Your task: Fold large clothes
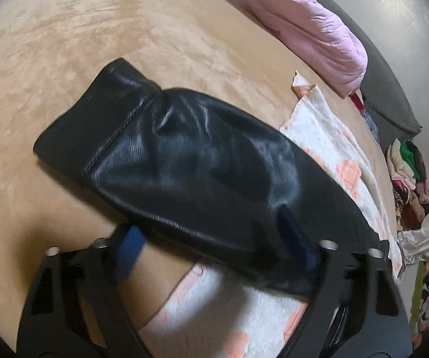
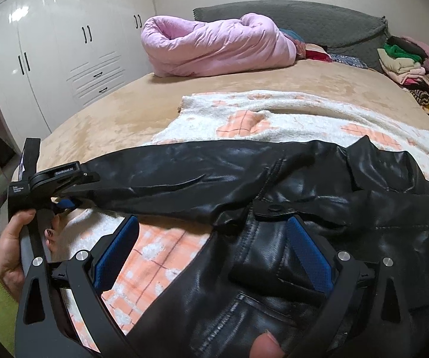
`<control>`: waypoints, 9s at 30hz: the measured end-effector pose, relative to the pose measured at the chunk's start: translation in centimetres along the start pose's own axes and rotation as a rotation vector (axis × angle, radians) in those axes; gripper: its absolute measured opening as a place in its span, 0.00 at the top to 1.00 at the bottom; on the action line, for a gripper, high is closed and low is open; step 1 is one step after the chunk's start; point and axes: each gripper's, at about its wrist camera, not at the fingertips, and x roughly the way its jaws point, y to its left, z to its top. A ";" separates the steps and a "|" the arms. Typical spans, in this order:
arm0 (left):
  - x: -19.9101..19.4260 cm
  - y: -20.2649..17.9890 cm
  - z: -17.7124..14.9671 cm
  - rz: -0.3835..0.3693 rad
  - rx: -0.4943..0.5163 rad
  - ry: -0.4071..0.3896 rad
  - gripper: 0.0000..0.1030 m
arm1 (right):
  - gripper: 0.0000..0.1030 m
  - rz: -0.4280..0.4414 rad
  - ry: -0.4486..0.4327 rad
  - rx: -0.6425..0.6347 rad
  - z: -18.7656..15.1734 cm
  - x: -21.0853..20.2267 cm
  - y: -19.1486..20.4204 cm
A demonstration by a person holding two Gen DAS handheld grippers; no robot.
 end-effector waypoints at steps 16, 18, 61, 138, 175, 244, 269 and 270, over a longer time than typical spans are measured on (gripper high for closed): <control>-7.9 -4.7 1.7 -0.215 0.087 -0.239 0.99 | 0.04 -0.029 -0.024 0.113 -1.7 -2.5 -3.9; -9.1 -6.1 1.3 -0.230 0.124 -0.272 0.99 | 0.04 -0.035 -0.029 0.128 -1.9 -2.9 -4.4; -8.1 -27.8 -18.1 -0.499 0.895 -0.122 0.99 | 0.04 -0.332 -0.199 0.498 -7.4 -15.3 -21.5; 0.5 -22.8 -10.6 -0.291 0.651 0.043 0.10 | 0.87 -0.349 -0.106 0.027 1.1 -15.7 -22.9; 6.7 -25.9 -17.1 -0.285 0.858 0.247 0.77 | 0.87 -0.386 0.003 0.084 -2.3 -12.2 -25.1; 2.0 -28.1 -20.4 -0.295 1.013 0.213 0.55 | 0.42 -0.307 0.041 0.219 -6.6 -7.4 -21.2; -1.2 -28.7 -21.8 -0.330 1.034 0.184 0.09 | 0.05 -0.322 -0.045 0.305 -7.8 -11.5 -21.1; -1.4 -28.7 -21.8 -0.330 1.034 0.180 0.09 | 0.05 -0.322 -0.051 0.304 -7.7 -11.6 -21.0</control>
